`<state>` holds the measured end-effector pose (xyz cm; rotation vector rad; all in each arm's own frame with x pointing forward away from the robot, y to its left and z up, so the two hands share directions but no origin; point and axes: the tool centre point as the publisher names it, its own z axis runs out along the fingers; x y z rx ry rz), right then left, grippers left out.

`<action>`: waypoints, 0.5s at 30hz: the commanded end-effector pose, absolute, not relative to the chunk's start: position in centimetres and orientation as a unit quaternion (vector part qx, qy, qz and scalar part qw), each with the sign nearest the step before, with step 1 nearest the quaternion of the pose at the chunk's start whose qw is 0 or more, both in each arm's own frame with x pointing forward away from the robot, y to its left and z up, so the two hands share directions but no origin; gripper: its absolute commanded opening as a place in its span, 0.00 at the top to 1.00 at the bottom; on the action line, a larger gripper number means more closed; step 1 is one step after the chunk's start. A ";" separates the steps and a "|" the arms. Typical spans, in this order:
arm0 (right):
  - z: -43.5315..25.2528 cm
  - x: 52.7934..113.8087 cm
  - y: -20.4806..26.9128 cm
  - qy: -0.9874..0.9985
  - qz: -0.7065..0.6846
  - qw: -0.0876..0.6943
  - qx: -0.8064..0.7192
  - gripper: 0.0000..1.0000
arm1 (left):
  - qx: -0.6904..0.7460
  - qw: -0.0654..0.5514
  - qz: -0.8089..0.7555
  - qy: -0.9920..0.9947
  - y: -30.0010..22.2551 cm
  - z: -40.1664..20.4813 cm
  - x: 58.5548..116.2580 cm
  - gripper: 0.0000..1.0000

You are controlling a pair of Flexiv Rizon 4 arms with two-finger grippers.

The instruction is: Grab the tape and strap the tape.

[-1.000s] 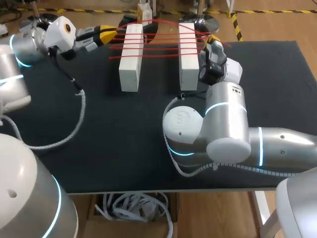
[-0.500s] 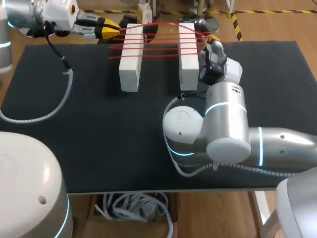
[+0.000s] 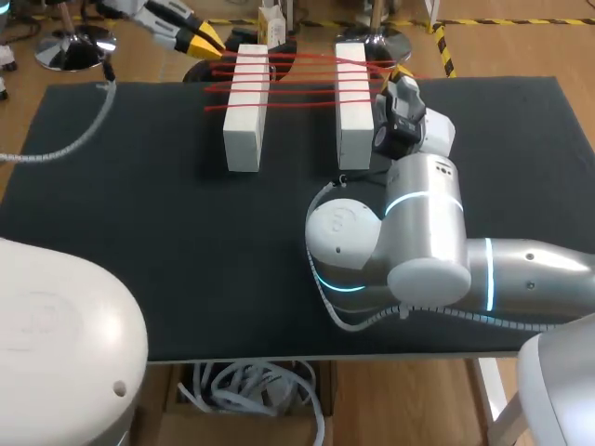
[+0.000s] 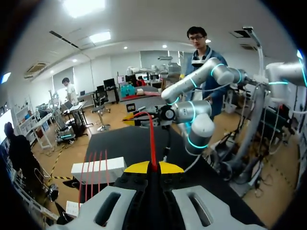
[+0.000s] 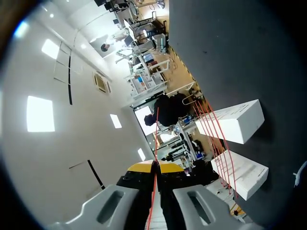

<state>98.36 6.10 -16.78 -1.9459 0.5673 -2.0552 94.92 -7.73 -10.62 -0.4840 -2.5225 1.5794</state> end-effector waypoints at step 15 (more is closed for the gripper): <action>-16.5 98.3 6.0 0.194 -0.704 0.126 -0.671 1.00 | -0.044 0.045 0.298 -0.952 -9.6 -8.9 93.9 1.00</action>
